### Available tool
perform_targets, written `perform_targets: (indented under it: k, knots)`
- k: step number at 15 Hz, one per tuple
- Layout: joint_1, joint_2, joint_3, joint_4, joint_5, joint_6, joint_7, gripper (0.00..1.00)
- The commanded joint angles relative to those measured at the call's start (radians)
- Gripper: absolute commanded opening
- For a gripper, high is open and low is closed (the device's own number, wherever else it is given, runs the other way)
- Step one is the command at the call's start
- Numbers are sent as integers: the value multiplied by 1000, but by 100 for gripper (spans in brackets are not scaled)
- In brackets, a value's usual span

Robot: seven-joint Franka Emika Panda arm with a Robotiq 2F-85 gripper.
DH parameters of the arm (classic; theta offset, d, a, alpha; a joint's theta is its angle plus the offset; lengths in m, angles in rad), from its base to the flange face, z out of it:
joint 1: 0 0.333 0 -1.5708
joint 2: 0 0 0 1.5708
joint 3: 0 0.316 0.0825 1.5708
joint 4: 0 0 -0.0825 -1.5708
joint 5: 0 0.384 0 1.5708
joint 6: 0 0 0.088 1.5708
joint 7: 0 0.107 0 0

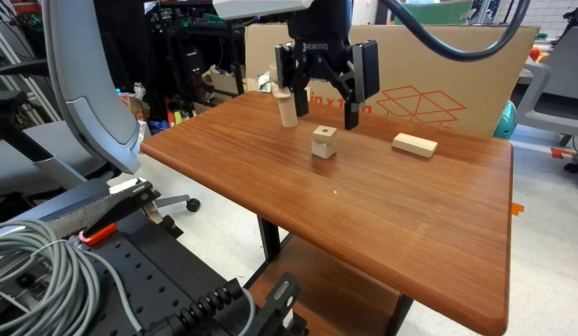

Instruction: Pick up the brown object and put it on the table

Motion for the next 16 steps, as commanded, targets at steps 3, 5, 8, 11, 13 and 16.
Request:
perform_targets:
  k: [3,5,8,11,13,16]
  knots:
    - [25,69,-23,75,2,-30,-13,100]
    - [29,86,-24,90,0,-34,-14,100]
    - [38,106,-27,107,-4,-39,-13,100]
    - [51,117,-35,112,-11,-38,-9,65]
    - [59,120,-41,113,-14,-38,-8,49]
    - [67,116,-49,109,-17,-41,-9,27]
